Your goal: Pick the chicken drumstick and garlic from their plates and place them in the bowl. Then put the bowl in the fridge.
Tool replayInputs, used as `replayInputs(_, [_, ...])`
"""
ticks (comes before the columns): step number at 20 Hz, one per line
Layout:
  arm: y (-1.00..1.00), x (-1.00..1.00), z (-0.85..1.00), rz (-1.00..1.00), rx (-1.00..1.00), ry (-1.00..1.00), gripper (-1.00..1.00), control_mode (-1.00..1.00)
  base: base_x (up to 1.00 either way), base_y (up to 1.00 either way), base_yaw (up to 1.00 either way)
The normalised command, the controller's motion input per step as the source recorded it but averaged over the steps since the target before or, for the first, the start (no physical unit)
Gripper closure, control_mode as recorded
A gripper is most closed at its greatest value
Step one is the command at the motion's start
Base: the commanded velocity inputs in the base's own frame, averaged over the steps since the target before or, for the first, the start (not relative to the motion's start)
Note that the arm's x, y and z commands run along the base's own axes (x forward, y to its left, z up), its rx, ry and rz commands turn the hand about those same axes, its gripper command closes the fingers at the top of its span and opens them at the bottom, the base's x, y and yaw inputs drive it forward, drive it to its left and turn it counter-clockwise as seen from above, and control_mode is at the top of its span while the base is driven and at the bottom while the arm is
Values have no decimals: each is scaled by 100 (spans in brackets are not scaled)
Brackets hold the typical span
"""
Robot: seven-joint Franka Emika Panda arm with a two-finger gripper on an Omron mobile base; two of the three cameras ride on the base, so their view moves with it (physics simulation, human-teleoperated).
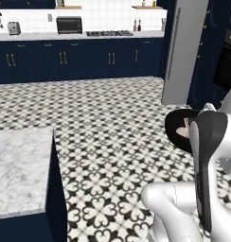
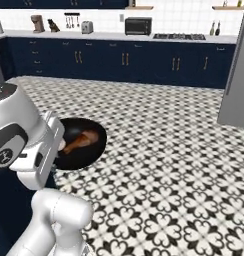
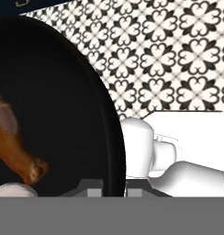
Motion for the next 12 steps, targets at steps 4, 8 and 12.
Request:
replayInputs(4, [0, 0, 0, 0, 0, 0, 100, 100, 100, 0, 4])
replayInputs(8, [0, 0, 0, 0, 0, 0, 100, 100, 100, 0, 1])
replayInputs(12, [0, 0, 0, 0, 0, 0, 100, 100, 100, 0, 1])
